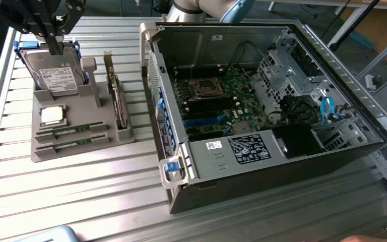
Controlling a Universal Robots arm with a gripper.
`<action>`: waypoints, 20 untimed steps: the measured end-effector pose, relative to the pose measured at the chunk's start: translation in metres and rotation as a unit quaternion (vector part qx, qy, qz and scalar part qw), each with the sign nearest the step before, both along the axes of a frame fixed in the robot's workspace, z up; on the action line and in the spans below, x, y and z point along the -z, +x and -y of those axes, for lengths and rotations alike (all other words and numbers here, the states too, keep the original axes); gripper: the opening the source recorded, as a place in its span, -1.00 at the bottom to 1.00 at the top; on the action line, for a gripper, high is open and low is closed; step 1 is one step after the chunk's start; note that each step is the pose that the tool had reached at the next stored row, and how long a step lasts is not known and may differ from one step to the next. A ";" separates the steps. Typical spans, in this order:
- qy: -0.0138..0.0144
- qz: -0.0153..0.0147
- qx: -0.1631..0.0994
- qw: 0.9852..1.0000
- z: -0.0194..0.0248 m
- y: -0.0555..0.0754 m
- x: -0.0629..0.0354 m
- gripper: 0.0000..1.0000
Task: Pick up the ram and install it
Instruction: 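Reach for the ram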
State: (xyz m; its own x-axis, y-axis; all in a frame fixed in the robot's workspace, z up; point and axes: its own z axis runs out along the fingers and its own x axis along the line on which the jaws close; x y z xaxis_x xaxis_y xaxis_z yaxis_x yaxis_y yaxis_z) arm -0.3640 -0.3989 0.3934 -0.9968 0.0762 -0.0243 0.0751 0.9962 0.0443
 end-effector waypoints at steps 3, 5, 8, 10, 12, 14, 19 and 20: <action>0.000 0.000 0.000 1.000 0.0000 -0.003 0.0001 -0.79; 0.000 0.000 0.000 1.000 0.0000 -0.003 0.0001 -0.79; 0.000 0.000 0.000 1.000 0.0000 -0.003 0.0001 -0.79; 0.000 0.000 0.000 1.000 0.0000 -0.004 0.0000 -0.79; 0.000 0.000 0.000 1.000 0.0000 -0.006 0.0000 -0.79; 0.000 0.000 0.000 1.000 0.0000 -0.007 0.0000 -0.79; 0.000 0.000 0.000 1.000 0.0000 -0.008 0.0000 -0.79; 0.000 0.000 0.000 1.000 0.0000 -0.008 0.0001 -0.79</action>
State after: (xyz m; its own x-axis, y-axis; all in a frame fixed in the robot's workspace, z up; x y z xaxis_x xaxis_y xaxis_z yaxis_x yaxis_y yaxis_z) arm -0.3722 -0.3990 0.3933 -0.9968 0.0763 -0.0244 0.0752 0.9962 0.0444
